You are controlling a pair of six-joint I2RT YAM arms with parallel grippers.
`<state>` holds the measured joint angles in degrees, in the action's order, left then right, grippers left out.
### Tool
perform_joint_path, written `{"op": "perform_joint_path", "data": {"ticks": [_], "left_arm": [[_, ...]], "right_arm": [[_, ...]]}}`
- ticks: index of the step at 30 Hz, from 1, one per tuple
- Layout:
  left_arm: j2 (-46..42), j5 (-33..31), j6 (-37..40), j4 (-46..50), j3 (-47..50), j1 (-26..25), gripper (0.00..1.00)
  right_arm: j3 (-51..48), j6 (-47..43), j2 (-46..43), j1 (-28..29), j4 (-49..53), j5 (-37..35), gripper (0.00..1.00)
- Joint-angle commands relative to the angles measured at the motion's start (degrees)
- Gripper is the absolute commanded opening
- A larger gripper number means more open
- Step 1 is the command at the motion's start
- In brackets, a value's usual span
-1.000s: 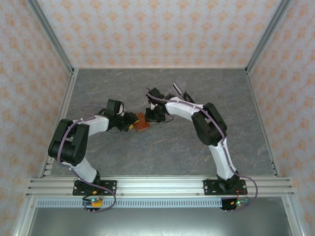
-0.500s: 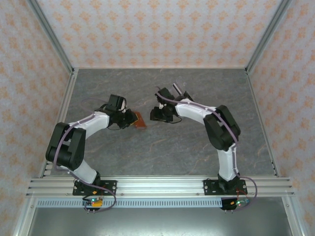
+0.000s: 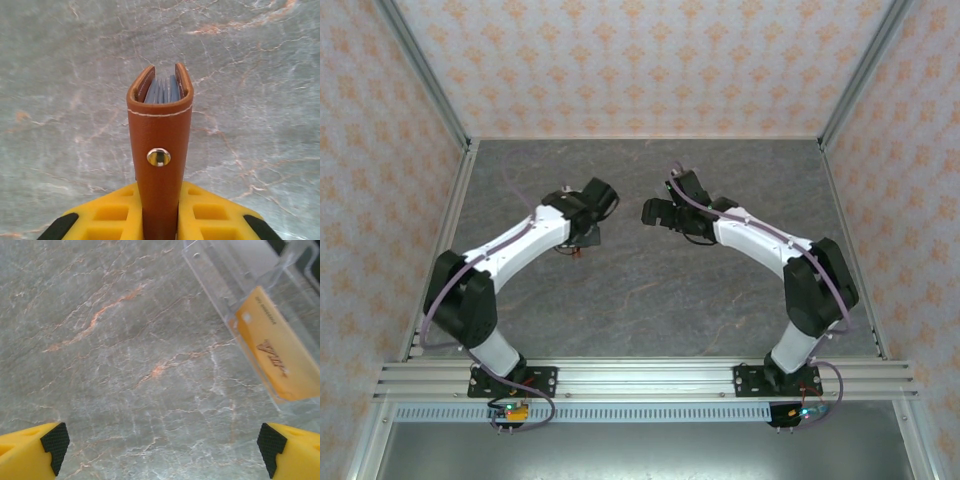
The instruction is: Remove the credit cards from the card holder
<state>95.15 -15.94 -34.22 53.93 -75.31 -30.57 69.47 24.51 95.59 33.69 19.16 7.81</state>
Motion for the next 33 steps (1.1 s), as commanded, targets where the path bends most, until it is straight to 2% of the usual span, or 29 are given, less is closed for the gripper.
{"op": "perform_joint_path", "data": {"ticks": [1,5,8,11,14,18,24,27,31,33], "left_arm": [[4.9,-10.1,-2.2,6.0,-1.2,-1.8,0.21],[8.3,-5.1,-1.5,1.0,-1.9,-4.1,0.24],[9.9,1.6,0.8,-3.7,-2.3,-4.8,0.39],[9.6,6.5,2.6,-8.5,-1.0,-4.9,0.55],[8.2,10.2,4.1,-11.2,-0.8,-4.5,0.63],[3.9,17.1,5.3,-14.8,1.6,-2.2,0.70],[-5.2,26.7,4.0,-21.0,11.9,7.9,0.78],[-8.9,27.2,2.1,-22.3,16.6,13.1,0.83],[-13.3,23.8,1.5,-22.6,21.1,17.0,0.97],[-15.3,22.4,1.0,-22.9,23.2,18.7,1.00]], "right_arm": [[-2.4,-0.9,-5.1,-0.1,-1.2,-9.4,0.99],[-2.3,1.7,-6.2,-0.4,2.3,-16.5,0.99],[1.6,4.0,-4.2,-0.4,9.0,-23.2,0.97],[2.4,6.1,-3.6,-0.5,10.2,-24.5,0.95],[2.9,7.7,-3.6,-0.5,10.2,-22.1,0.94],[3.7,7.4,-2.9,-0.5,9.4,-14.4,0.92],[8.2,3.2,3.9,2.5,9.8,-3.2,0.85],[14.3,0.7,10.2,6.0,11.7,-1.0,0.85],[23.0,-1.0,19.8,8.9,14.0,1.9,0.83],[28.4,-2.3,24.4,10.4,15.6,3.0,0.83]]}}
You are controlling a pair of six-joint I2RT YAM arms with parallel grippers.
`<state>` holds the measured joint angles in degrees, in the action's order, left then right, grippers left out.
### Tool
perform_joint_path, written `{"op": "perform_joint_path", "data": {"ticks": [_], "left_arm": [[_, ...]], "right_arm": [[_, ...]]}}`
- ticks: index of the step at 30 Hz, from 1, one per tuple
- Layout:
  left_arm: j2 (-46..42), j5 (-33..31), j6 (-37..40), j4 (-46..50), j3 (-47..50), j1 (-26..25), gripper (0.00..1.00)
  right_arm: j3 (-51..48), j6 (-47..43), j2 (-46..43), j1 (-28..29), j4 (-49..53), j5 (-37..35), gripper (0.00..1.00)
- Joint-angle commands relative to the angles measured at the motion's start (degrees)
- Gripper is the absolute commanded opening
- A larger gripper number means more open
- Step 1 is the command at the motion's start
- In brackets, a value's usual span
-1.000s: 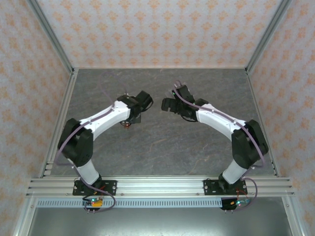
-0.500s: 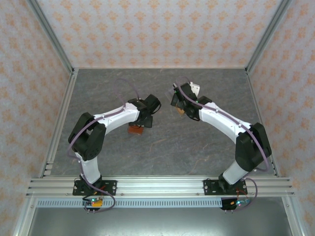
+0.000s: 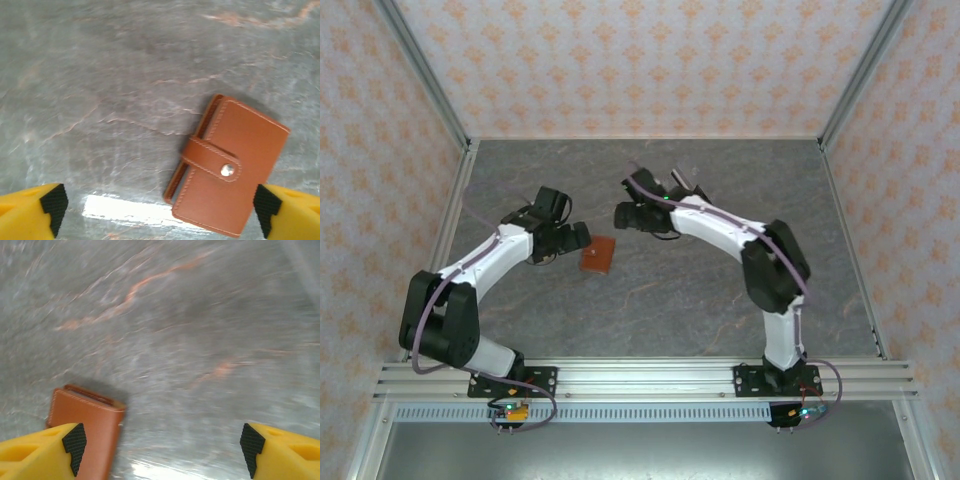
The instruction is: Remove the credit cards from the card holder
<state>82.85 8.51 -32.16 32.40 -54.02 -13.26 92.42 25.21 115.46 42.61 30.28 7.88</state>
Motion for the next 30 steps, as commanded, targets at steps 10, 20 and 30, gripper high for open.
{"op": "perform_joint_path", "data": {"ticks": [10,20,30], "left_arm": [[-6.6,-11.9,-4.9,-1.5,4.6,6.5,1.00],[-6.5,-11.5,-7.9,-2.1,4.4,6.8,1.00],[-6.5,-8.6,-9.8,-3.1,5.1,6.8,1.00]], "right_arm": [[31.6,-10.6,23.8,4.1,17.9,2.2,0.82],[36.0,-16.9,27.3,4.4,25.3,0.8,0.82],[20.6,-15.7,16.4,4.4,25.4,-5.1,0.80]]}}
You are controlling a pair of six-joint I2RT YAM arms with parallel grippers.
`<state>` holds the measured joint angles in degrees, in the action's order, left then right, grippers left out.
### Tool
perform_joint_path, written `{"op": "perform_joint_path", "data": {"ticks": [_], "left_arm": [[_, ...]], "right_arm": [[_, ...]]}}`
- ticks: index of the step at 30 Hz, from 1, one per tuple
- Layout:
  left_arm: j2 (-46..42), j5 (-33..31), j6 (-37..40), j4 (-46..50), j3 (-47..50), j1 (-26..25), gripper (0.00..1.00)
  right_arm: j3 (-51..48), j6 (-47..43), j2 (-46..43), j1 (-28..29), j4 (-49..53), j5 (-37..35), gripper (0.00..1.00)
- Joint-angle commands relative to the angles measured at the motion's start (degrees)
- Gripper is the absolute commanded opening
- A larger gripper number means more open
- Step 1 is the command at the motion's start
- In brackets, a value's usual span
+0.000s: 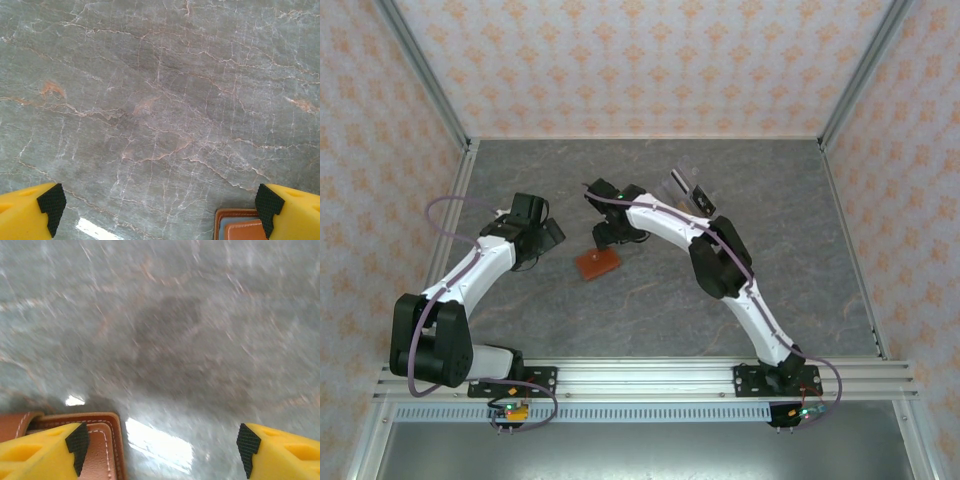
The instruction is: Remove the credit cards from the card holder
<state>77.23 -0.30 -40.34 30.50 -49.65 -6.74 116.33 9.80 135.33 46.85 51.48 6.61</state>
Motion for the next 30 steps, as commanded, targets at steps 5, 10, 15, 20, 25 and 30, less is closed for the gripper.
{"op": "perform_joint_path", "data": {"ticks": [5,10,15,20,25,30], "left_arm": [[-0.3,3.1,-2.1,-2.3,1.2,0.3,1.00],[-1.4,1.9,-3.0,-2.7,2.4,0.3,1.00],[-2.2,-1.1,-3.5,-1.8,3.0,0.3,1.00],[-2.4,-0.8,-3.4,-1.7,3.3,0.3,1.00],[-1.8,1.5,-2.8,-2.4,3.4,0.3,1.00],[-0.9,3.3,-1.8,-2.9,3.1,0.3,1.00]], "right_arm": [[-9.8,-1.1,-8.8,0.1,1.4,4.4,0.78],[-9.4,-1.9,-10.4,0.2,-3.3,11.1,0.79],[-2.1,-1.3,-4.4,0.4,-1.6,12.0,0.79],[3.4,-1.6,0.0,1.2,0.7,11.9,0.78],[5.9,-0.6,2.8,1.3,2.6,9.0,0.78],[6.6,0.7,4.0,1.2,5.9,5.0,0.76]]}}
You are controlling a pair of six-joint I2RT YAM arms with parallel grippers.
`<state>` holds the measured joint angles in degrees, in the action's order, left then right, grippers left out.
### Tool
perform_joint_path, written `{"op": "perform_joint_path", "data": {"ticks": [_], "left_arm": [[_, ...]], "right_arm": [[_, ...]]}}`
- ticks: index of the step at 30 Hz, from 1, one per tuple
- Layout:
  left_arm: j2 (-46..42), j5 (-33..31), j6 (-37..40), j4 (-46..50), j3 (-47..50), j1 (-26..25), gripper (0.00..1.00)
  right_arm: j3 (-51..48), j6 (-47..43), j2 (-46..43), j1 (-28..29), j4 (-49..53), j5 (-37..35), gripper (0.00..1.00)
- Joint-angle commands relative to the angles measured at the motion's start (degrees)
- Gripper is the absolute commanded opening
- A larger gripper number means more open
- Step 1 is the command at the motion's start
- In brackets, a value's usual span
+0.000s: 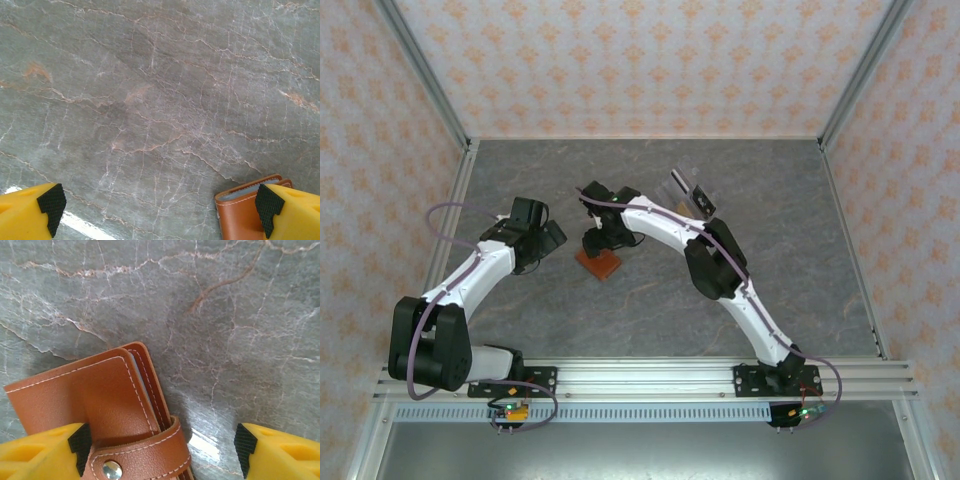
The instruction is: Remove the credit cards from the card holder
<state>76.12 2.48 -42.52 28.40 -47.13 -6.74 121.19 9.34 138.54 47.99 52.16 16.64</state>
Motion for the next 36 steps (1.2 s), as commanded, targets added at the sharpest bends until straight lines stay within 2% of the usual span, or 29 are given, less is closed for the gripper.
{"op": "perform_joint_path", "data": {"ticks": [1,7,13,17,20,23,28,31,36], "left_arm": [[0.5,0.9,0.7,-0.8,0.5,0.3,1.00],[2.0,6.3,2.7,-1.8,-0.1,-0.3,0.99],[4.0,12.1,3.3,-3.6,-1.0,-4.6,0.99],[6.5,16.2,2.3,-6.2,-1.8,-8.0,0.97],[7.6,20.3,0.2,-9.8,-1.1,-9.6,0.94],[8.1,24.5,-3.5,-15.4,0.9,-10.6,0.85],[9.5,27.6,-6.9,-21.3,3.3,-11.8,0.64],[11.9,29.5,-7.0,-22.6,3.3,-12.4,0.55],[14.0,31.3,-7.7,-25.9,3.9,-13.0,0.50]], "right_arm": [[0.8,1.5,0.5,0.0,5.6,-5.6,0.75],[-11.2,5.1,-5.9,-1.7,3.0,-8.3,0.73],[-23.2,7.7,-13.5,-3.8,-1.1,-8.9,0.71],[-24.8,9.2,-17.0,-4.3,-3.4,-6.4,0.69],[-28.0,9.5,-21.3,-5.1,-8.0,-1.0,0.68],[-31.2,8.0,-23.9,-6.2,-10.6,3.5,0.65],[-34.2,6.2,-24.0,-7.5,-10.5,5.1,0.47],[-34.3,6.0,-23.4,-7.8,-10.7,5.3,0.42],[-32.8,5.4,-20.8,-8.2,-9.6,6.7,0.33]]}}
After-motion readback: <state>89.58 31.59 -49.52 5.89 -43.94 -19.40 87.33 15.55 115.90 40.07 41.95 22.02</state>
